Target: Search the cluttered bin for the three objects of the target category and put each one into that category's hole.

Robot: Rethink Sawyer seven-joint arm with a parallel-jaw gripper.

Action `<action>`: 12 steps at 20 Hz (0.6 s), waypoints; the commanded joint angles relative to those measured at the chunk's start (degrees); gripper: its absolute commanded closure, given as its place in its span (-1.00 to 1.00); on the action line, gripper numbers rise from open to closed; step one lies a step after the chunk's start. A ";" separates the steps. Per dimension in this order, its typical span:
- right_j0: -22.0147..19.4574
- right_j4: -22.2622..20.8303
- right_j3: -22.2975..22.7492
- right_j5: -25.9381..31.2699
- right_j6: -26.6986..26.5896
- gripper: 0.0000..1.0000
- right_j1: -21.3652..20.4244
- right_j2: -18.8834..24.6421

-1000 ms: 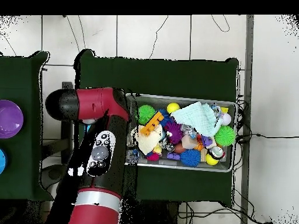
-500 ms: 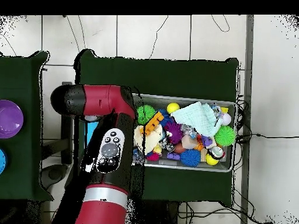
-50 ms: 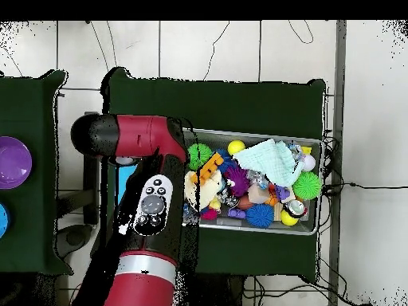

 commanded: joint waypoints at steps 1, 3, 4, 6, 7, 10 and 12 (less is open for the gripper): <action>-0.73 0.69 9.54 -6.01 10.77 -1.00 0.41 5.44; -0.51 0.64 10.52 -4.88 10.48 -1.00 -0.74 5.19; -0.57 0.61 10.36 -4.33 10.32 -1.00 -0.85 5.10; -0.65 0.46 10.03 -3.10 9.90 -1.00 -1.04 4.89; -0.67 0.49 10.25 -3.31 9.87 -1.00 -1.31 4.88; -0.67 0.25 10.48 -2.47 9.40 -1.00 -2.51 4.48; -0.61 0.17 10.69 -1.97 9.17 -1.00 -3.38 4.31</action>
